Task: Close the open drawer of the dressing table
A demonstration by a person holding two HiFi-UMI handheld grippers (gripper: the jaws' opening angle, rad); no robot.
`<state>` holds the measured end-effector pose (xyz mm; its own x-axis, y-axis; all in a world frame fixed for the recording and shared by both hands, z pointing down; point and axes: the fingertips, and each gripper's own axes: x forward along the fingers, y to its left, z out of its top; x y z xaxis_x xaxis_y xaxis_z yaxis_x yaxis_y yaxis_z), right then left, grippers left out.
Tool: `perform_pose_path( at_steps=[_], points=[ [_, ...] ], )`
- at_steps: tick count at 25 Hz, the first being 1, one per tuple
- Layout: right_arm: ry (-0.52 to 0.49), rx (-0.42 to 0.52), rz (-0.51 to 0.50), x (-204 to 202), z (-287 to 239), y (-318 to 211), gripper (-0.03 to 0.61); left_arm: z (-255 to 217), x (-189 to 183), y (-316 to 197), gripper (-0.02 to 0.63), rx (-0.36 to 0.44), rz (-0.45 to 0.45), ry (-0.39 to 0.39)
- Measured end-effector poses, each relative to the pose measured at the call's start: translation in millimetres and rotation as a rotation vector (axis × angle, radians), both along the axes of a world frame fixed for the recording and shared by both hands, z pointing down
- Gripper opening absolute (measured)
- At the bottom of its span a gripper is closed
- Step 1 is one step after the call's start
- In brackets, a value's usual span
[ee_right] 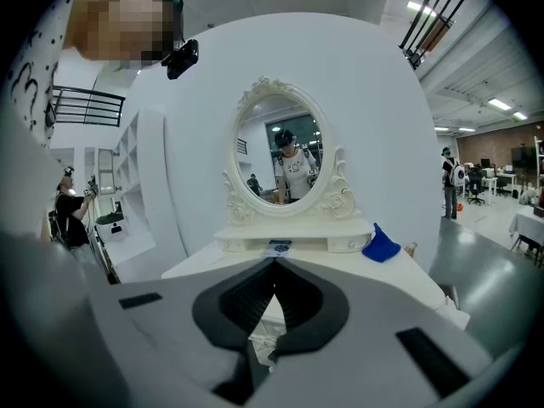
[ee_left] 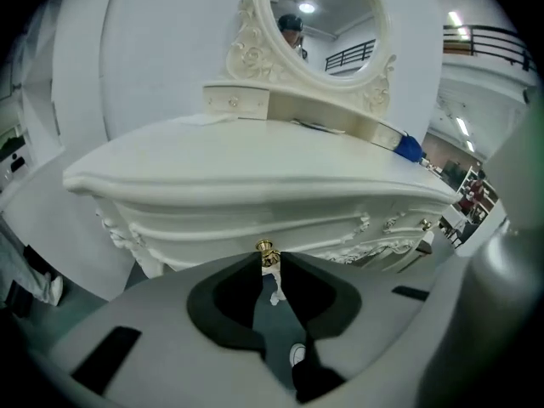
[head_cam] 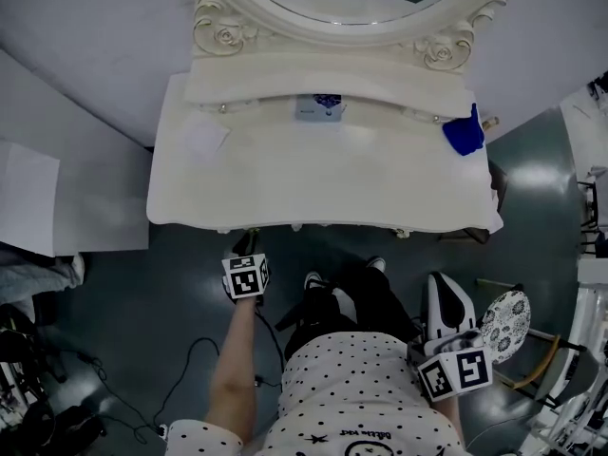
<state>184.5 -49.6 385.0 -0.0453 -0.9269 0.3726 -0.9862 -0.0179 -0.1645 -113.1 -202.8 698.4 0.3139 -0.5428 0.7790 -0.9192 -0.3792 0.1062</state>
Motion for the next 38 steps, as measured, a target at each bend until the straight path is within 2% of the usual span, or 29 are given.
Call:
perform_pose_path(
  at_steps=[3,6,10,19,23,27,31,34,38],
  points=[
    [-0.007,0.009,-0.020,-5.1,-0.1,0.1,0.008,-22.3,-0.9,1.7,0.013,0.081,0.007,-0.014],
    [-0.011,0.020,-0.042,-11.9,-0.4,-0.4,0.008,-48.4,-4.2,2.2,0.011,0.159,-0.003,-0.006],
    [-0.019,0.033,-0.073,-21.1,-0.4,-1.6,0.008,-100.9,-4.6,0.2,0.011,0.275,-0.022,0.048],
    [-0.051,0.080,-0.119,-41.4,-6.1,-10.3,0.008,-270.9,5.9,18.5,0.009,0.602,0.036,0.143],
    [-0.064,0.116,-0.146,-50.6,-13.3,-16.6,0.008,-324.3,13.6,40.5,0.009,0.697,0.066,0.181],
    [-0.076,0.148,-0.169,-56.4,-20.7,-19.7,0.008,-363.9,17.3,67.7,0.009,0.787,0.072,0.184],
    [-0.088,0.161,-0.189,-60.3,-23.4,-21.5,0.008,-386.3,12.1,91.7,0.009,0.838,0.030,0.202],
    [-0.094,0.168,-0.203,-63.5,-24.3,-22.6,0.008,-384.9,6.7,105.4,0.009,0.829,-0.003,0.231],
    [-0.095,0.175,-0.217,-66.4,-26.4,-22.2,0.008,-369.4,3.4,122.3,0.009,0.811,-0.007,0.225]
  ],
)
